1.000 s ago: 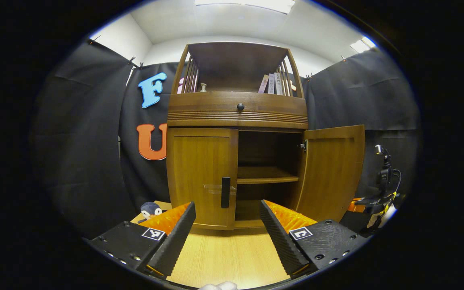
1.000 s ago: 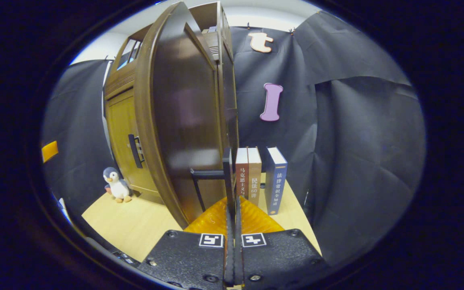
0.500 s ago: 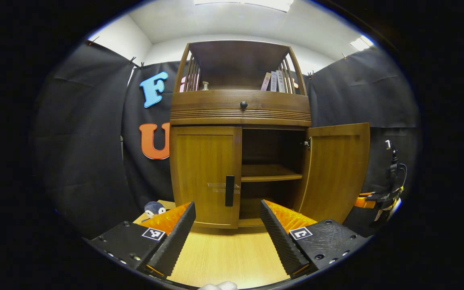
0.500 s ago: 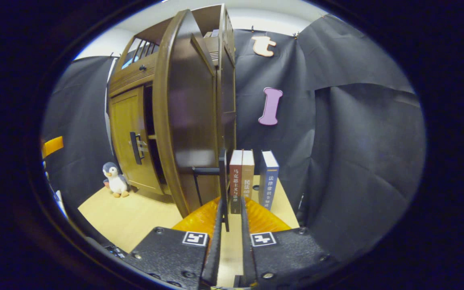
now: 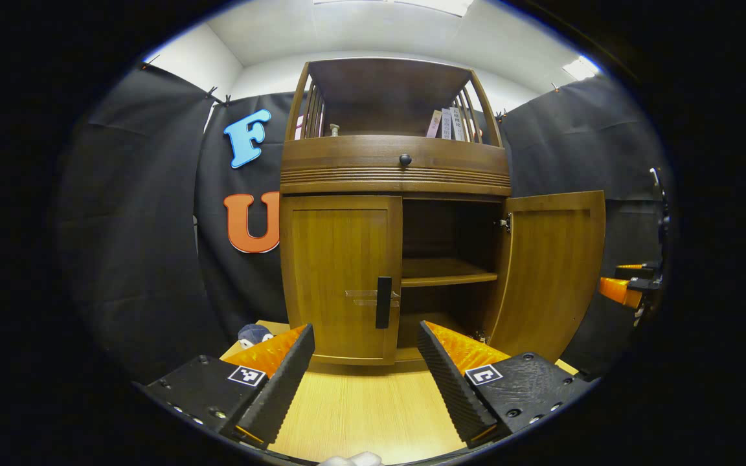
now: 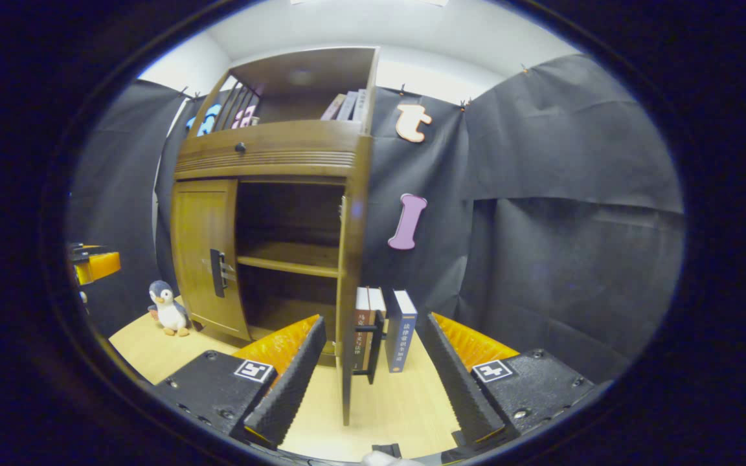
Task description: Open the right door of the double-door shoe cabinet with the right hand, and open the left door with the left hand.
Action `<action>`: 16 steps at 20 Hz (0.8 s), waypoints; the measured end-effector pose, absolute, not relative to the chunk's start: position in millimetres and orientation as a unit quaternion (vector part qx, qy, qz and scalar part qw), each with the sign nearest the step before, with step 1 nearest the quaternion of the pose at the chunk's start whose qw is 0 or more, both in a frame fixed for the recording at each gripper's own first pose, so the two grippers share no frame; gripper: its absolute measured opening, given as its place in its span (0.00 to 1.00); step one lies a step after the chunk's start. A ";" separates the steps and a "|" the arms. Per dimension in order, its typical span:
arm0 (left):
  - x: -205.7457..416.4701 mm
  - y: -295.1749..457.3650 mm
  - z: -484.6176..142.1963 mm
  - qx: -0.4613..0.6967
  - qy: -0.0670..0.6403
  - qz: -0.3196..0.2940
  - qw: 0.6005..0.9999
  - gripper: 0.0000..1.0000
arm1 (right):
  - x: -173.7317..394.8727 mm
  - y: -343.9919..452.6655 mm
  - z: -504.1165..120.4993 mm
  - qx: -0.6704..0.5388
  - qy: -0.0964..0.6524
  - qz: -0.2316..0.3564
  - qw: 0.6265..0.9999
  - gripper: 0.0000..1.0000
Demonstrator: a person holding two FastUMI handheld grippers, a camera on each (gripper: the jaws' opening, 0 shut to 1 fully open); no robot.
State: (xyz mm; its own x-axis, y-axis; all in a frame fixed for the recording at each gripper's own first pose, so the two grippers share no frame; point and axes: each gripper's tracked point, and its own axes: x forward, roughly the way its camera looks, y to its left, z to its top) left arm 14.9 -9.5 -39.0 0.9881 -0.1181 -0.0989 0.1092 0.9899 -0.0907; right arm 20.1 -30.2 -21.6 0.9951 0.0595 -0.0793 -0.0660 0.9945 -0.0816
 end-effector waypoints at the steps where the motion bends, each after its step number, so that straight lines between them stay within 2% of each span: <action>1: 17.2 -5.8 -37.4 -0.039 0.048 -0.056 0.996 0.96 | 14.7 -20.7 -20.8 -0.035 0.041 0.025 0.998 1.00; 3: 23.3 4.4 -36.3 -0.031 0.042 -0.054 0.997 0.96 | 4.2 2.3 -24.2 0.001 0.056 0.012 0.998 0.98; 9: 33.1 13.6 -45.5 -0.029 0.044 -0.057 0.997 0.96 | -9.5 55.4 -47.2 0.039 0.060 0.024 0.997 1.00; 12: 41.2 7.5 -54.3 -0.031 0.049 -0.063 0.996 0.96 | -12.0 66.1 -60.5 0.038 0.081 0.033 0.995 1.00; 16: 74.6 -10.0 -64.4 -0.036 0.050 -0.076 0.995 0.96 | -5.6 67.4 -47.4 0.036 0.079 0.029 0.996 1.00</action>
